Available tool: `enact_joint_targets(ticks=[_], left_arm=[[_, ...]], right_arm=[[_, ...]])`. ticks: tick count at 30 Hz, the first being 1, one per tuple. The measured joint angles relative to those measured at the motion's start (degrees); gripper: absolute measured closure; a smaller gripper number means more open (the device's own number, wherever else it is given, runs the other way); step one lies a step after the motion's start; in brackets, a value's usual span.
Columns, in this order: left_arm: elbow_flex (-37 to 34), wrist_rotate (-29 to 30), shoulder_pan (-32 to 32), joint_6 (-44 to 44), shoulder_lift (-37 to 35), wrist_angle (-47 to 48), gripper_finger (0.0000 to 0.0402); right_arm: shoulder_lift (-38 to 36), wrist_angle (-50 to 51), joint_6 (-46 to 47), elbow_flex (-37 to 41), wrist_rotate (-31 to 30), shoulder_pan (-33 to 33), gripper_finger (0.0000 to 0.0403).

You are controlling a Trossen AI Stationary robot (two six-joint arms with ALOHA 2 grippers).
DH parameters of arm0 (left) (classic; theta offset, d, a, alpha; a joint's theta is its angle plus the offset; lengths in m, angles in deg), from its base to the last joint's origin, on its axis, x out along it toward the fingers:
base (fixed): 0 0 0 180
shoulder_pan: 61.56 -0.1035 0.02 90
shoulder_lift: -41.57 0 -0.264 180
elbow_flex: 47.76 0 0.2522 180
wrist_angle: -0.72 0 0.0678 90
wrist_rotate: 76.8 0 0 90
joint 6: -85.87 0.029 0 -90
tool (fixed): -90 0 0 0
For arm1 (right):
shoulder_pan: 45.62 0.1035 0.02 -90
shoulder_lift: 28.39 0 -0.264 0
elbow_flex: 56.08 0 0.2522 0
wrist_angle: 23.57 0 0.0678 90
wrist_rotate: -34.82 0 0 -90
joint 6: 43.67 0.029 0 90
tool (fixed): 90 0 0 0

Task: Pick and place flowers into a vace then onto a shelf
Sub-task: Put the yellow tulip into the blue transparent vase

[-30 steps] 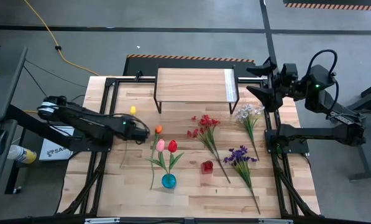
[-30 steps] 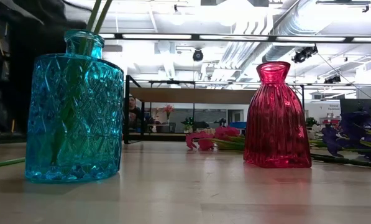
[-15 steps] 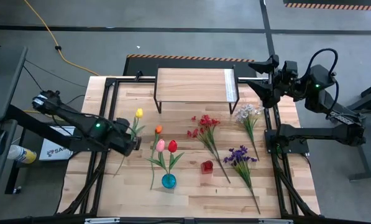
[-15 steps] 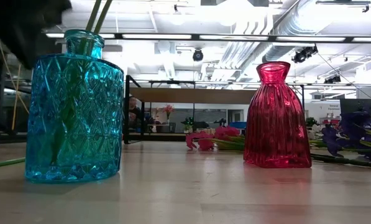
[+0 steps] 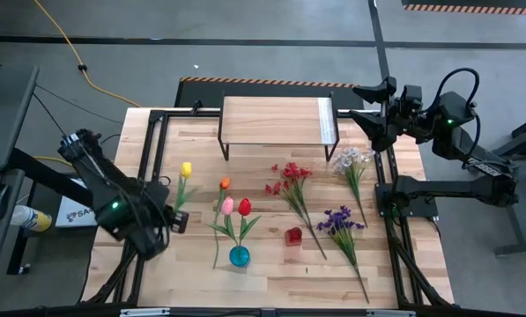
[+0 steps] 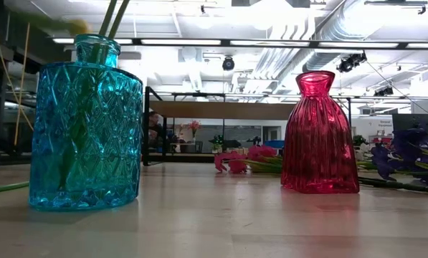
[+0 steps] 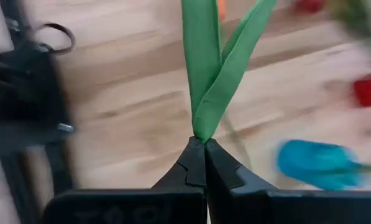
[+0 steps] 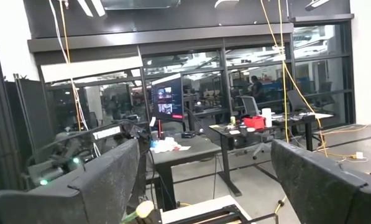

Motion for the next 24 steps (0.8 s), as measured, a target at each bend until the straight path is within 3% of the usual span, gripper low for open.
enact_joint_targets(ticks=[5,15,24], left_arm=[[3.5,14.8,3.4,-2.1,1.5,0.0,0.0377],[12.5,25.9,4.4,5.7,4.5,0.0,0.0377],[23.3,41.0,7.2,16.2,8.9,-5.0,0.0377]], right_arm=[[0.0,0.0,0.2,0.0,0.0,0.0,0.0049],[0.0,0.6,1.8,0.0,1.7,0.0,0.0049],[0.0,0.9,3.4,0.0,5.6,0.0,0.0049]])
